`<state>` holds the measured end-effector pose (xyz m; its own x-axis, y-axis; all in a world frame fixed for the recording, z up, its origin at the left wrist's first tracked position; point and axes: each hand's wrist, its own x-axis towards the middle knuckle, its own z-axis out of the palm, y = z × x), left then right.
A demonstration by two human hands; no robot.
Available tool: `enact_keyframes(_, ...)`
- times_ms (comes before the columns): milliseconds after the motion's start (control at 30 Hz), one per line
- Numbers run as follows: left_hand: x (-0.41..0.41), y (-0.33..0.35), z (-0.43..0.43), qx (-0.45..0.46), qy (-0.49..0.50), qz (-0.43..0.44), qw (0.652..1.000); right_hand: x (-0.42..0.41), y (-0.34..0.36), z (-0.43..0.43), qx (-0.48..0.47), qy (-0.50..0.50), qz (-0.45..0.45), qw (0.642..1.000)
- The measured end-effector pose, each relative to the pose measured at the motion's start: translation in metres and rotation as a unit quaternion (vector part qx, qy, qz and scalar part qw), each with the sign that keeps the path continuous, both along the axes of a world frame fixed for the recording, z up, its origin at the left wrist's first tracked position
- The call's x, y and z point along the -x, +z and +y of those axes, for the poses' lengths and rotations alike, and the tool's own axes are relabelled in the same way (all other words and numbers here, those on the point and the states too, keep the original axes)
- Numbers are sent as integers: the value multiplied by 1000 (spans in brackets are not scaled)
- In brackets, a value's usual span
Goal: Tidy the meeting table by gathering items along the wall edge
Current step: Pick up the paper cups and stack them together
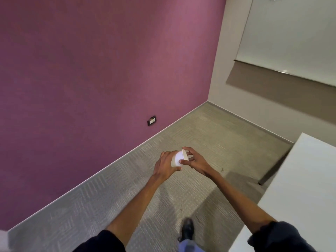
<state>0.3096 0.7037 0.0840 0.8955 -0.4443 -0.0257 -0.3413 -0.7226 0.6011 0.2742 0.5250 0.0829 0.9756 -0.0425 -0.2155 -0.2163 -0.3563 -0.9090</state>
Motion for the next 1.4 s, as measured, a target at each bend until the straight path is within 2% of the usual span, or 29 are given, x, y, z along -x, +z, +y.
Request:
enact_keyframes(233, -102, -13, -7, -16, 19, 11, 1000, -110, -19, -10, -7, 15, 0, 1000)
enact_keyframes(500, -238, 7, -71, -33, -5, 1, 999, -237, -3, -79, -32, -28, -15, 999)
enact_keyframes(967, -388, 6, -251, -57, -146, -50, 986, -339, -6, -242, -90, -167, -4, 982)
enact_keyframes(1400, -566, 17, -452, 9, -237, -26, 971, -480, 13, -415, -104, -284, -46, 952)
